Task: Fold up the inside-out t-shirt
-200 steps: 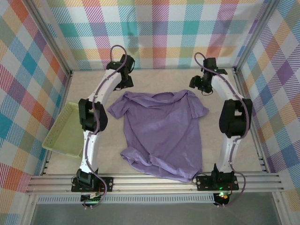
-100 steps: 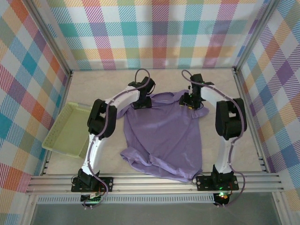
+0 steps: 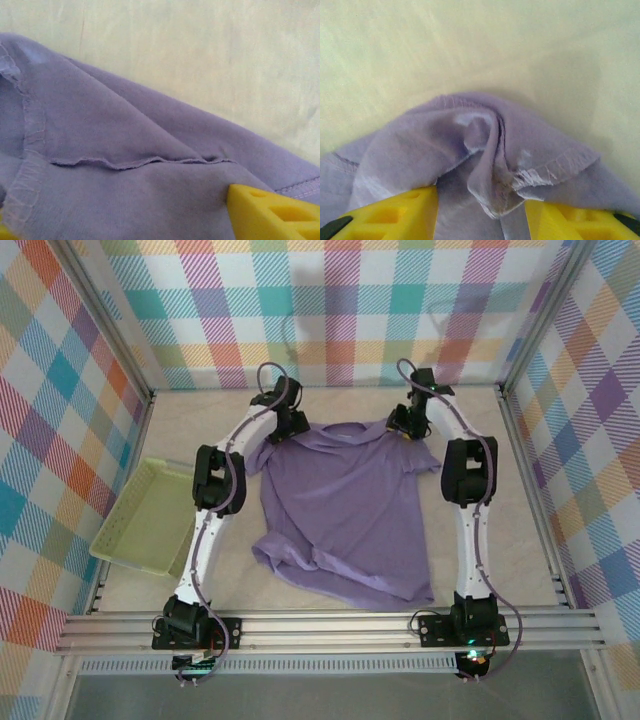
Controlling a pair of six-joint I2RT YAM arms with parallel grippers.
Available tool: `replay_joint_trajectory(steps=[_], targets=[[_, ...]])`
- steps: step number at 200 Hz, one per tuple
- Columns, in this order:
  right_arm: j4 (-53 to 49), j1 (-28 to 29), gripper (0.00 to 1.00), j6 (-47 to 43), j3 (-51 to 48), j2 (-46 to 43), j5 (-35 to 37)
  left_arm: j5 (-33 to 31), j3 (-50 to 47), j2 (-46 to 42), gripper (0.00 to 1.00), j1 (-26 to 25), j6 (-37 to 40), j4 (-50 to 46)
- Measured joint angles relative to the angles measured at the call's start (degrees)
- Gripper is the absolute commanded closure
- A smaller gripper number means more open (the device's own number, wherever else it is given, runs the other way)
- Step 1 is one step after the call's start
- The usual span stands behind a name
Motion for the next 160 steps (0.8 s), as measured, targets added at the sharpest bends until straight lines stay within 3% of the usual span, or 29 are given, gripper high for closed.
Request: replay_joint_trajectory(steps=[28,63,79,101,134,160], targets=[[-3.61,-0.66,0.49,0.15,14.38,8.02,-0.48,1.49,14.05,7.45,0.16,0.28,0.70,-3.21],[-5.35,-1.33,0.42,-0.66,15.93,7.21,-1.75,1.99,16.09,7.30,0.08,0.55,1.66,-7.80],[-4.46,-1.49,0.37,-1.33,8.15,1.40,-2.16,1.18,10.73,3.23,0.03,0.42,2.71,-9.53],[-0.90,-1.53,0.24,-1.64,-8.87,-12.17,-2.67,0.37,-5.97,-9.33,0.00,0.11,3.69,-9.11],[5.99,-0.61,0.21,-1.18,-30.82,-34.58,-3.43,-1.79,-27.61,-30.23,0.00,0.11,3.69,-5.66],[11.21,1.03,0.20,-0.83,-44.81,-47.04,-3.65,-3.17,-41.29,-42.01,0.00,0.15,3.69,-2.36]])
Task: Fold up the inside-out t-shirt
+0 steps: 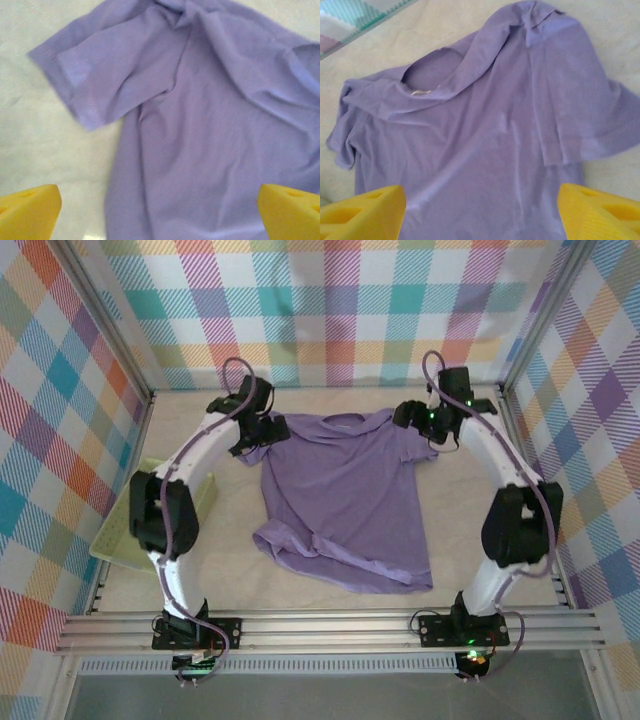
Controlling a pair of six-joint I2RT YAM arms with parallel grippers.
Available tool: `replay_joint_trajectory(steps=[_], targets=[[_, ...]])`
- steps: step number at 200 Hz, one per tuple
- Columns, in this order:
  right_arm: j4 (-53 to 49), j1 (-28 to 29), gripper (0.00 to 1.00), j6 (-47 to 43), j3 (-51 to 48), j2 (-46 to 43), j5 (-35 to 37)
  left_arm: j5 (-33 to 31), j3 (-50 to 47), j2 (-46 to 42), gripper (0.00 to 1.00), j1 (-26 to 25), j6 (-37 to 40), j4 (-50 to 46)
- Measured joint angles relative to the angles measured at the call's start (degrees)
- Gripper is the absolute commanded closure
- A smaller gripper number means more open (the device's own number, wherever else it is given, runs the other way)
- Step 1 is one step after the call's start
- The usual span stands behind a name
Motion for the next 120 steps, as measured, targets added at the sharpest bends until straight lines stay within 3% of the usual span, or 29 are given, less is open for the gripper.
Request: replay_joint_trajectory(steps=[51,76,120], targets=[[2.93,8.61,0.19,1.05,-21.81,-10.21,1.31,-0.24,-21.05,-6.97,0.00,3.45,-0.04,5.44],[3.58,12.17,0.19,1.46,-28.00,-13.20,2.19,-0.39,-24.00,-7.02,0.00,7.06,-0.07,7.80],[6.10,12.46,0.18,2.58,-35.65,-14.67,5.62,-0.74,-22.77,-6.71,0.00,11.37,-0.02,10.82]])
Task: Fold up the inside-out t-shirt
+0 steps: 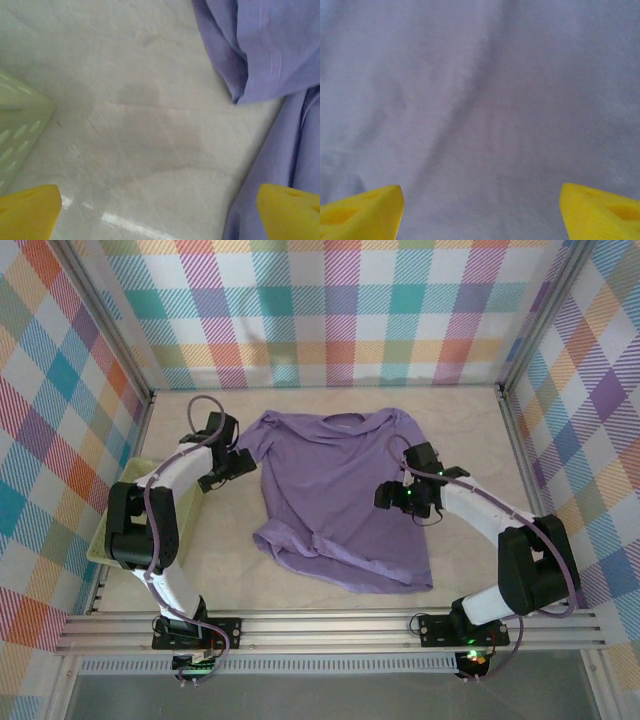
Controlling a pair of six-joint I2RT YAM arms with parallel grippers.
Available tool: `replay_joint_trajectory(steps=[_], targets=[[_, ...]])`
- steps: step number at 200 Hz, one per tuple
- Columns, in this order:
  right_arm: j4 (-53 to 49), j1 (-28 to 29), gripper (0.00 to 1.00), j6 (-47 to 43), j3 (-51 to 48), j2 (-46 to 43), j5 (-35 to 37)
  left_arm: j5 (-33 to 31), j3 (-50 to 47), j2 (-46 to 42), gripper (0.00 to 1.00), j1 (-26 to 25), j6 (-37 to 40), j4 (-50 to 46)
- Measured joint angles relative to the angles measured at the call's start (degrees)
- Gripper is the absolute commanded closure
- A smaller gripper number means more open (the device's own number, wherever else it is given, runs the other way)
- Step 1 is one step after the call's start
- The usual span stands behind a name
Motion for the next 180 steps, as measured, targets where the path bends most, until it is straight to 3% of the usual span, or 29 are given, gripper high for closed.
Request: replay_joint_trajectory(steps=[59,124,180], targets=[[-1.20,2.64,0.20,1.90,-4.98,-9.14,2.89,0.26,2.95,0.13,0.00,-0.55,0.02,0.15],[-4.22,22.16,0.25,4.92,-6.40,-12.90,6.80,0.55,-9.60,-16.72,0.00,-19.17,-0.24,0.20],[-2.60,30.45,0.33,7.48,-7.17,-2.75,8.50,1.05,-21.20,-23.71,0.00,-23.78,-0.68,3.17]])
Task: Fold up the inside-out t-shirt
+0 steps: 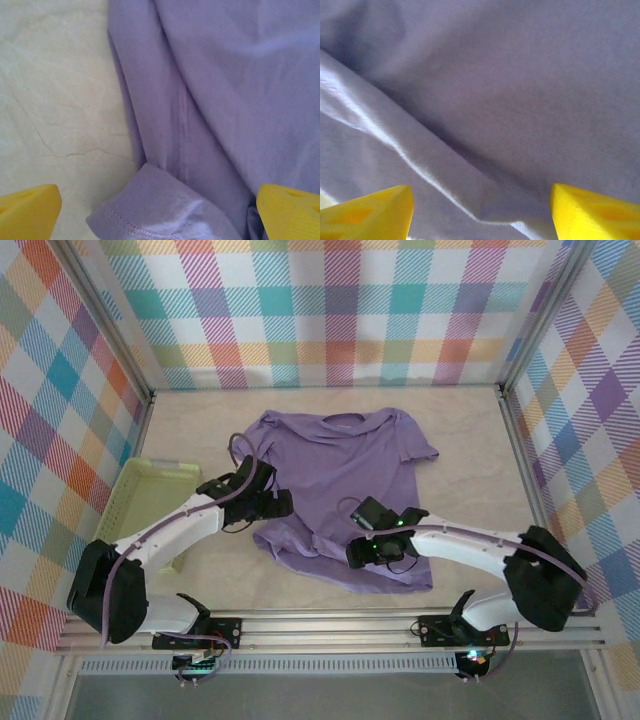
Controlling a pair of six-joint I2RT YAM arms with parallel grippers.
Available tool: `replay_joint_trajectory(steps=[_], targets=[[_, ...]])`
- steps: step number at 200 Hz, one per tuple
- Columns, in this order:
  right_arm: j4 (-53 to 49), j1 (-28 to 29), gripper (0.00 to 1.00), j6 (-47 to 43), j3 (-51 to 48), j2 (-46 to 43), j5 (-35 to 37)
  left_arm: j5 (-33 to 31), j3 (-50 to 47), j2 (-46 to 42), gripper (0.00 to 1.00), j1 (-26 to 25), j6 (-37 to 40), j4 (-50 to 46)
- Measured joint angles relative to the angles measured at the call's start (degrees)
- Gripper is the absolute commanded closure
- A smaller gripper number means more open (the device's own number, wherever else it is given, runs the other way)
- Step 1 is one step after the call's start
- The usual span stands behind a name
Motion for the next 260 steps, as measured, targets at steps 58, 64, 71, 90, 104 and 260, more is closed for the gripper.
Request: replay_joint_trajectory(steps=[58,64,71,90,104,260], targets=[[1.18,2.45,0.78,0.09,0.24,4.17,1.51,-0.09,-2.86,-3.08,0.00,-2.40,-0.68,1.55],[0.98,2.64,0.82,0.04,0.26,4.13,1.79,-0.20,-2.97,-3.08,0.00,-2.93,-0.66,1.44],[0.70,2.67,0.86,0.09,0.28,4.07,2.21,-0.59,-2.99,-3.06,0.00,-3.67,-0.66,1.31],[-0.57,2.71,0.91,0.24,0.28,2.27,3.56,-2.03,-2.73,-2.60,0.00,-6.67,-0.61,1.25],[-1.62,2.71,0.94,0.31,0.28,-0.90,4.87,-3.21,-2.27,-1.36,0.00,-9.11,-0.39,1.31],[-5.90,2.54,1.00,-1.18,3.30,-24.39,11.23,-10.69,7.58,15.93,0.02,-27.76,10.19,11.58]])
